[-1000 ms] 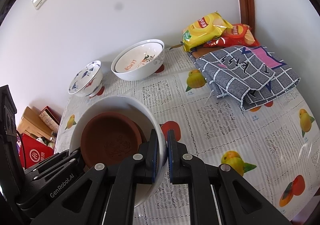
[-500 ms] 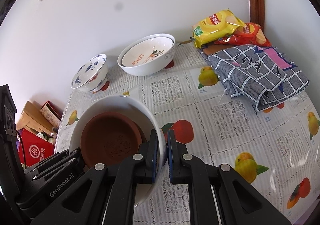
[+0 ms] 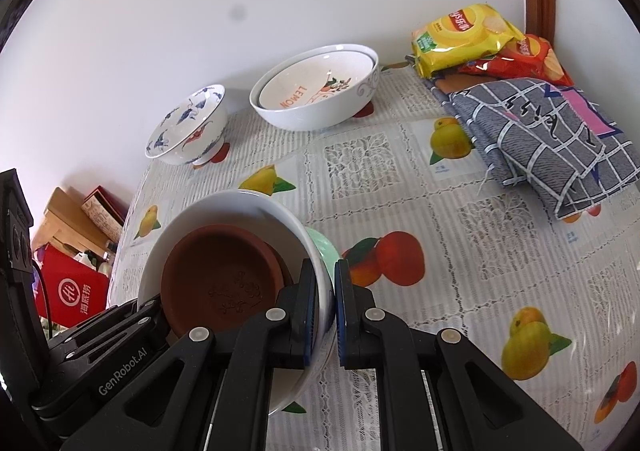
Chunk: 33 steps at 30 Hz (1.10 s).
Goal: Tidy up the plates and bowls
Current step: 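Lower the white bowl onto the green plate with both grippers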
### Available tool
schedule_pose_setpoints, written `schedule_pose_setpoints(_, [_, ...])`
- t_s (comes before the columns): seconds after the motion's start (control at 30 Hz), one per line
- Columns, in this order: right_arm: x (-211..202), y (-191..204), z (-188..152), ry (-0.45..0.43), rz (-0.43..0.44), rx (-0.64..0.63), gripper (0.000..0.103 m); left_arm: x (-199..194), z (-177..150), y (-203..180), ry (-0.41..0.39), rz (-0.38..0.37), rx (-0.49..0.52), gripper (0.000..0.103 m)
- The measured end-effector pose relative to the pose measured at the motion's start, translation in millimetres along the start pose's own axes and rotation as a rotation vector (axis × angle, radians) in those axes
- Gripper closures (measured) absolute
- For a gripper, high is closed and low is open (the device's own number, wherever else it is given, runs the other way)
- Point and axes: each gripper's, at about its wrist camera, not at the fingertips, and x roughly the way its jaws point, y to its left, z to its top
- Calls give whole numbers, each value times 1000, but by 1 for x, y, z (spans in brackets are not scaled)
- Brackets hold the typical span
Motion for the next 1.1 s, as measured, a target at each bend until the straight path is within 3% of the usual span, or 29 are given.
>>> schedule_pose_setpoints(0.57, [55, 3, -11, 100, 10, -1, 94, 42, -6, 25, 65, 24, -26, 94])
schedule_pose_setpoints(1.1, [57, 3, -10, 93, 12, -44, 93, 45, -3, 26, 69, 3, -25, 91])
